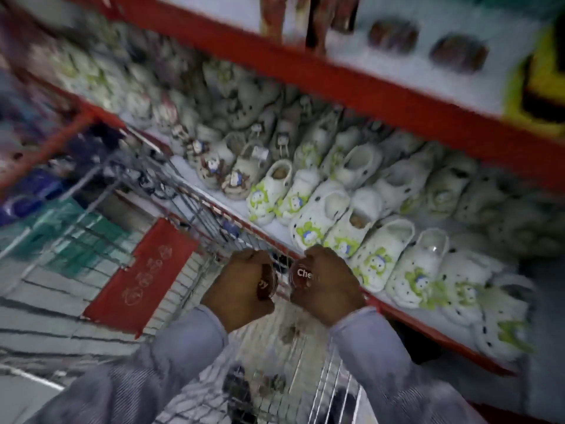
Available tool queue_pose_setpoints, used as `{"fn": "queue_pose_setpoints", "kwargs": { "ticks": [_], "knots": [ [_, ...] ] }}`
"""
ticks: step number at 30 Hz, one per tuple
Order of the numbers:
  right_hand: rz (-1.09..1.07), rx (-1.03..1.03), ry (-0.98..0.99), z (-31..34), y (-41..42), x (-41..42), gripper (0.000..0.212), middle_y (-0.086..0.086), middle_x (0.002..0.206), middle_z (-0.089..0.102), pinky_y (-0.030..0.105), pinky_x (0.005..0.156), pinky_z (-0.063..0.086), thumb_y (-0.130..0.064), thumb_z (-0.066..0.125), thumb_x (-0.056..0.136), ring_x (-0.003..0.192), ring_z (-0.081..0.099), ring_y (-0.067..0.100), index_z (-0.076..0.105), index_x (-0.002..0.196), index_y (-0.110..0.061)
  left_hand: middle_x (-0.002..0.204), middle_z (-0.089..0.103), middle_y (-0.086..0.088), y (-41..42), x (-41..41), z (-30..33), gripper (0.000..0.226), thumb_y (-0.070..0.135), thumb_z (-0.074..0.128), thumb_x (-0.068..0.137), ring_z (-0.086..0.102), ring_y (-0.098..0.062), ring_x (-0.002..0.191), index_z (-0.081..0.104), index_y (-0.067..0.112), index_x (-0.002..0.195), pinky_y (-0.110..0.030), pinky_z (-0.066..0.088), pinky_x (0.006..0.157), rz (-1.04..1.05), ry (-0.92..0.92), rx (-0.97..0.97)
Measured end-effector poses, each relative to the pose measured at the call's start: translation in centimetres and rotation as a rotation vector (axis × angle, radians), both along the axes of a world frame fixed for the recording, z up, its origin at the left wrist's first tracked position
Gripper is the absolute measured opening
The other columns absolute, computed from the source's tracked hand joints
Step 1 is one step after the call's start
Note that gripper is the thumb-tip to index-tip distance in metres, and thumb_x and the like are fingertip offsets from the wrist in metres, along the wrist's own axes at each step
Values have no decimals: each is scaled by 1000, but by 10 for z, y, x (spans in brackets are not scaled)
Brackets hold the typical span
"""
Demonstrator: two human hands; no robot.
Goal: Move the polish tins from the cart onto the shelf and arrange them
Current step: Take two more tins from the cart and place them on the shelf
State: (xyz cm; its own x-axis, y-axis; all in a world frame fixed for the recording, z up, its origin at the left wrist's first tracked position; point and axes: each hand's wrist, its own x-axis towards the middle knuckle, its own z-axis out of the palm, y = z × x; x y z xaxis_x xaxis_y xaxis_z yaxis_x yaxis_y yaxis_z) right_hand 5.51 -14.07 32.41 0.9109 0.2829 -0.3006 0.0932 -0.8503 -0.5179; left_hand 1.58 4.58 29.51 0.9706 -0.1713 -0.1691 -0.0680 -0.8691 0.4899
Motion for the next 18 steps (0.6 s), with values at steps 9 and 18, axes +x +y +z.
{"fn": "queue_pose_setpoints", "kwargs": {
  "ticks": [9, 18],
  "knots": [
    [-72, 151, -326, 211, -38, 36, 59, -1, 100, 60, 35, 74, 54, -39, 80, 43, 90, 63, 21, 63, 99, -26, 104, 56, 1, -18, 55, 226, 66, 43, 77, 46, 57, -20, 96, 61, 26, 109, -37, 54, 84, 22, -303, -18],
    [-323, 245, -471, 273, -72, 99, 74, 3, 112, 66, 32, 91, 53, -45, 76, 46, 105, 64, 23, 62, 114, -18, 104, 70, 4, -73, 153, 301, 79, 27, 85, 53, 68, -13, 89, 46, 28, 121, -26, 56, 75, 21, -470, -211]
  ]
}}
